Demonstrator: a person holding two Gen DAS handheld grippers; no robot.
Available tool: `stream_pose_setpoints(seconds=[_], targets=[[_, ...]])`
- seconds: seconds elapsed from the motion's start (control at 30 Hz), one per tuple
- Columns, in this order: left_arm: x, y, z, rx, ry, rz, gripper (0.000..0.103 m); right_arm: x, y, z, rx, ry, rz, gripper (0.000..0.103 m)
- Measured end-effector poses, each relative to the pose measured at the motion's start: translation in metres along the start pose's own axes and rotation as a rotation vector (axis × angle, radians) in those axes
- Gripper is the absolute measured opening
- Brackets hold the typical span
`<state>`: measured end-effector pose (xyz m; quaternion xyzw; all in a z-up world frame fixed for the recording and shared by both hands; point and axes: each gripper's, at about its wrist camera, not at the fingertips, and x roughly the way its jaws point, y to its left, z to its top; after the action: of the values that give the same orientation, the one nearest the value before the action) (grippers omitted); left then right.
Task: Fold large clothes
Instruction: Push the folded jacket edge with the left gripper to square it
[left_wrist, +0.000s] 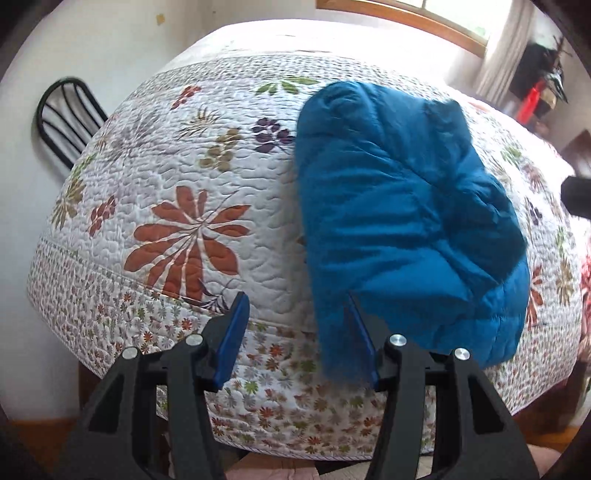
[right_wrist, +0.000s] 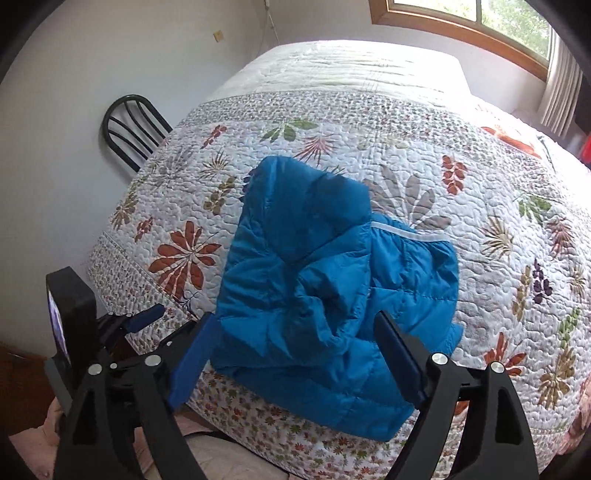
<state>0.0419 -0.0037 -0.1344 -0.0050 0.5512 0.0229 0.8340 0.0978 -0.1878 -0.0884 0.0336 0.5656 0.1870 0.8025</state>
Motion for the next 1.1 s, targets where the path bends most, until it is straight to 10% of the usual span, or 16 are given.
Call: stream_pose_setpoints(seconds=[0.27, 0.63, 0.87, 1.1], targets=[[0.046, 0.018, 0.034, -0.034, 0.003, 0.088, 0.053, 0.053, 0.008, 0.015, 0.025, 0.12, -0.096, 0.086], [0.092, 0.015, 0.046, 0.012, 0.085, 0.002, 0.052, 0.112, -0.024, 0.016, 0.137, 0.255, -0.123, 0.084], [0.104, 0.017, 0.055, 0.019, 0.101, -0.006, 0.051, 0.103, -0.028, 0.02, 0.127, 0.223, -0.037, 0.031], [0.091, 0.011, 0.064, 0.027, 0.071, -0.014, 0.052, 0.04, -0.02, 0.014, 0.06, 0.077, 0.106, 0.019]])
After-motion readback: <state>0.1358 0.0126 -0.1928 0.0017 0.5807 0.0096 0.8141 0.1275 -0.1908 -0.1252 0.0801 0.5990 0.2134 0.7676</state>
